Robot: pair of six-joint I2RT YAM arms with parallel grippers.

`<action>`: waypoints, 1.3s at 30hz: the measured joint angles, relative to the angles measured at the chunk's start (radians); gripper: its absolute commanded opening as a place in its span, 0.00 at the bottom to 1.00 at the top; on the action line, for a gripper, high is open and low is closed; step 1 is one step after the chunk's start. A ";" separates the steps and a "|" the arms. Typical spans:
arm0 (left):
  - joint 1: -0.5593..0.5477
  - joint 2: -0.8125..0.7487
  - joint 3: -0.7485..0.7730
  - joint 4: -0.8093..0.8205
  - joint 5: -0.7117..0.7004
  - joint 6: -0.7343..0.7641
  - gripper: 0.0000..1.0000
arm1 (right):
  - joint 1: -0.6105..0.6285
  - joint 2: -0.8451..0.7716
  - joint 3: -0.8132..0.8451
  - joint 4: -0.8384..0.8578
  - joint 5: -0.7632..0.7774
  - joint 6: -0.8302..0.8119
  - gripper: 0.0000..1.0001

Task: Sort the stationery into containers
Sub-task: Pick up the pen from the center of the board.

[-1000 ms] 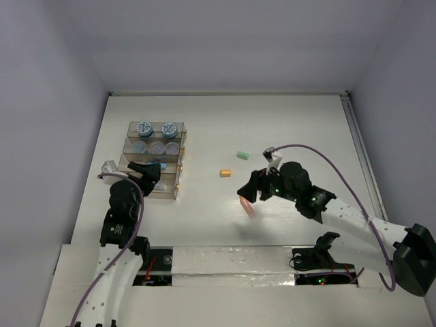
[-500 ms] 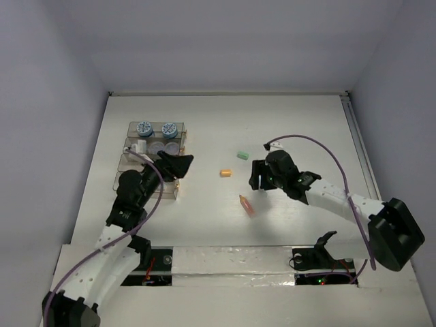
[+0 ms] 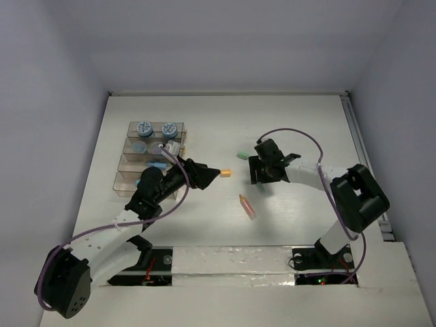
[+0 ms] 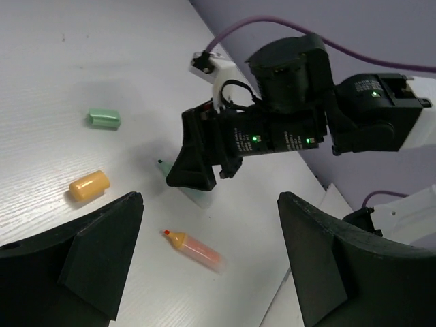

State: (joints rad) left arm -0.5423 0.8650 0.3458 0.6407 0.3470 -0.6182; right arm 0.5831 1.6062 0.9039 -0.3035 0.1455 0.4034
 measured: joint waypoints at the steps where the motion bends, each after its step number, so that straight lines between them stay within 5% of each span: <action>1: -0.002 0.014 -0.002 0.021 0.010 0.002 0.77 | 0.000 0.016 0.008 -0.003 -0.007 -0.003 0.66; 4: -0.011 0.072 -0.011 0.078 0.040 0.008 0.77 | 0.000 0.051 0.034 -0.010 -0.016 -0.010 0.60; 8: -0.032 0.161 -0.011 0.132 0.081 0.012 0.76 | 0.000 0.078 0.063 -0.031 -0.010 -0.017 0.34; 11: -0.058 0.206 -0.011 0.162 0.113 0.021 0.76 | -0.001 0.091 0.082 -0.051 0.003 -0.019 0.32; 14: -0.088 0.232 -0.010 0.179 0.132 0.041 0.76 | -0.001 0.098 0.094 -0.064 0.009 -0.023 0.16; 19: -0.117 0.247 0.003 0.179 0.140 0.068 0.69 | -0.001 0.098 0.096 -0.065 0.032 -0.031 0.05; 28: -0.158 0.298 0.047 0.179 0.108 0.092 0.62 | -0.001 -0.118 0.111 -0.056 0.055 -0.037 0.01; 39: -0.207 0.421 0.087 0.209 0.038 0.082 0.57 | 0.042 -0.261 0.060 0.185 -0.171 0.113 0.00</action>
State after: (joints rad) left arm -0.7490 1.2858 0.4324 0.8497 0.3851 -0.5365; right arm 0.6247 1.3457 0.9634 -0.1188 -0.0257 0.5159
